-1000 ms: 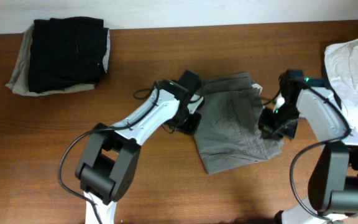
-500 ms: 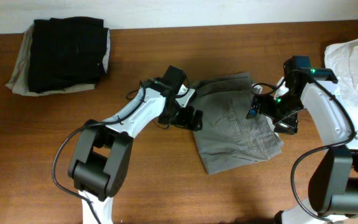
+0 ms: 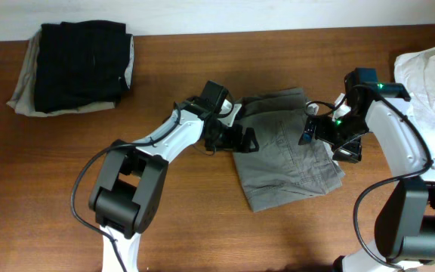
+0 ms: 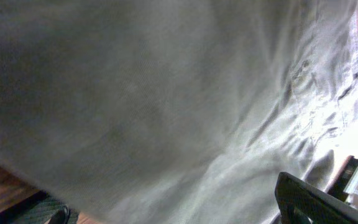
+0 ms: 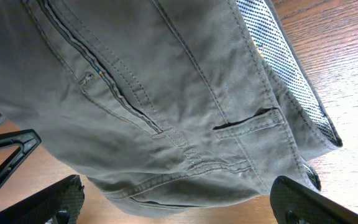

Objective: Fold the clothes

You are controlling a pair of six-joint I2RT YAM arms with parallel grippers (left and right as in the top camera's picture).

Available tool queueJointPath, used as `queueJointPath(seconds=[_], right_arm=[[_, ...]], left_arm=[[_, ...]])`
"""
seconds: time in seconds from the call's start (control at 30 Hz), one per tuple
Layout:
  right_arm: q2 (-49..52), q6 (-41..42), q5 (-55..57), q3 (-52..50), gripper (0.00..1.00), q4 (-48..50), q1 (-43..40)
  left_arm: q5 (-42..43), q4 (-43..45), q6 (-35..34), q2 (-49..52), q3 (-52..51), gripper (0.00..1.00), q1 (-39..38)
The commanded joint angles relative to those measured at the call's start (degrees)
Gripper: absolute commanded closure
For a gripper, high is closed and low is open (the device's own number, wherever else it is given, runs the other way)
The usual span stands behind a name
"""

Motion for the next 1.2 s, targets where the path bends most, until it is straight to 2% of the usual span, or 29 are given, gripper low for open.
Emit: queueJointPath(seconds=[0.0,0.03,0.07,0.13,0.2,0.23,0.33,0.4,0.53,0.63,0.77,1.03,1.17], right_arm=[[-1.2,-0.7,-0.8,1.0,0.01,0.3,0.3],[-1.2,-0.7,-0.8,1.0,0.01,0.4,0.3],[-1.2,-0.7,-0.8,1.0,0.01,0.3,0.3],[-1.2,-0.7,-0.8,1.0,0.01,0.1,0.3],[-1.2,-0.8,-0.7,1.0,0.01,-0.2,0.3],[-1.2,-0.7,-0.7,1.0,0.01,-0.4,0.3],[-1.2,-0.8,-0.7,0.9,0.01,-1.2,0.3],[-1.2,-0.8,-0.7,0.9,0.01,-1.4,0.3],[-1.2,-0.8,-0.7,0.9,0.01,-2.0,0.3],[-1.2,-0.8,-0.7,0.9,0.01,-2.1,0.3],[-1.2,-0.8,-0.7,0.9,0.01,-2.5,0.3],[-1.2,-0.8,-0.5,0.9,0.01,-5.1,0.3],[-1.2,-0.7,0.3,0.9,0.01,-5.8,0.3]], left_arm=[[1.4,0.5,-2.1,5.7,-0.9,0.01,-0.9],[1.4,1.5,-2.6,6.1,-0.9,0.01,-1.1],[0.3,3.8,-2.6,7.0,-0.9,0.26,-1.5],[-3.2,5.7,-2.7,7.7,-0.9,0.43,-1.5],[-7.1,7.2,-2.6,7.9,-0.9,0.71,-1.4],[-8.3,7.6,-2.6,7.9,-0.9,0.82,-1.2],[-8.7,8.8,-2.6,7.9,-0.8,0.97,0.2],[-9.6,8.8,-1.6,7.9,-0.4,0.99,1.9],[-10.1,6.5,5.6,7.9,3.2,0.99,6.3],[-17.0,2.2,9.3,7.9,8.1,0.99,9.0],[-27.3,-3.4,19.6,7.9,17.5,0.99,13.1],[-38.4,-5.2,34.8,7.9,26.8,0.99,18.2],[-44.1,-7.1,37.3,7.9,31.3,0.99,20.2]])
